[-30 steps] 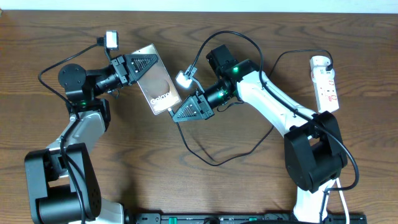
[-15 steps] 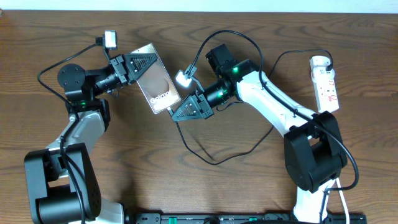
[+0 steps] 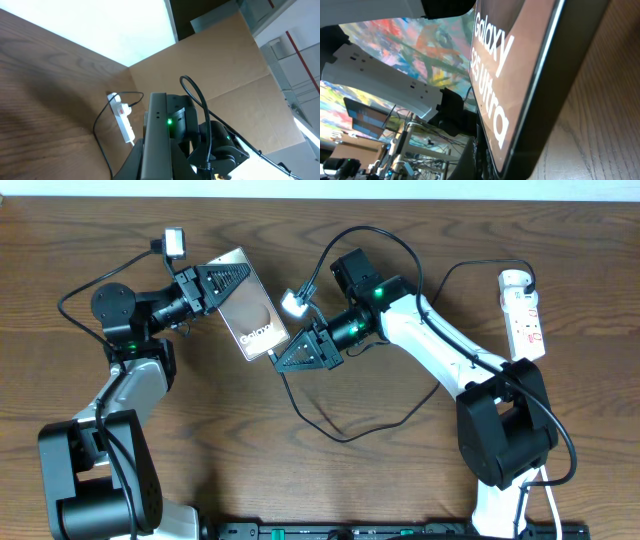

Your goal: Plug charger to phone and switch on socket

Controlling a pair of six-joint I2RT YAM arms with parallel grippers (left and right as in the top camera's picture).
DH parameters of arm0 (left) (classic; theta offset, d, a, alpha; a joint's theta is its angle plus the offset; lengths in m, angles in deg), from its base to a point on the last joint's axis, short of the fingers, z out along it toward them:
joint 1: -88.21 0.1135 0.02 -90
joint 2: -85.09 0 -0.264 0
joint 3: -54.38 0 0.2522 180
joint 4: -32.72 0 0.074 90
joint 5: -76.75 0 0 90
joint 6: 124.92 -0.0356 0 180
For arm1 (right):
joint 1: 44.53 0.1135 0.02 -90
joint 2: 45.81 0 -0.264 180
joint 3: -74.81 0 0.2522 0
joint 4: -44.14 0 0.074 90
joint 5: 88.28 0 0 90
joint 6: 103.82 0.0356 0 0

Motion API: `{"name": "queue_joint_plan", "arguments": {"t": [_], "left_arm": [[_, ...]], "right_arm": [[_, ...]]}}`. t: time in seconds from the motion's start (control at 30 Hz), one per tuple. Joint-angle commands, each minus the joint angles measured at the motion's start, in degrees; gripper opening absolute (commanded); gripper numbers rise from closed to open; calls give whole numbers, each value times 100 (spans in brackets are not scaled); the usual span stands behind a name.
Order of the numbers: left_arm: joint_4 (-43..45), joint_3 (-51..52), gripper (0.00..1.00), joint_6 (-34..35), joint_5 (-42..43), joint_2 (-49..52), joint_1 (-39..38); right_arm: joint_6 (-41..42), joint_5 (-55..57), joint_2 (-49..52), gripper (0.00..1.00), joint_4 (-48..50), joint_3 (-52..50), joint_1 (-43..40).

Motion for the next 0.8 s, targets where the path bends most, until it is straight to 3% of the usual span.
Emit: {"name": "queue_joint_plan", "arguments": {"t": [0.0, 0.23, 0.5, 0.77], "left_arm": [[74, -83, 7, -33, 254, -63, -42], [131, -85, 8, 105, 249, -63, -42], [1799, -85, 8, 1016, 341, -63, -31], [1829, -85, 8, 1093, 450, -63, -31]], "right_arm": [[-188, -474, 20, 1, 81, 35, -20], [-267, -472, 20, 1, 83, 31, -20], [-393, -546, 20, 1, 83, 31, -20], [-566, -730, 20, 1, 83, 31, -20]]}}
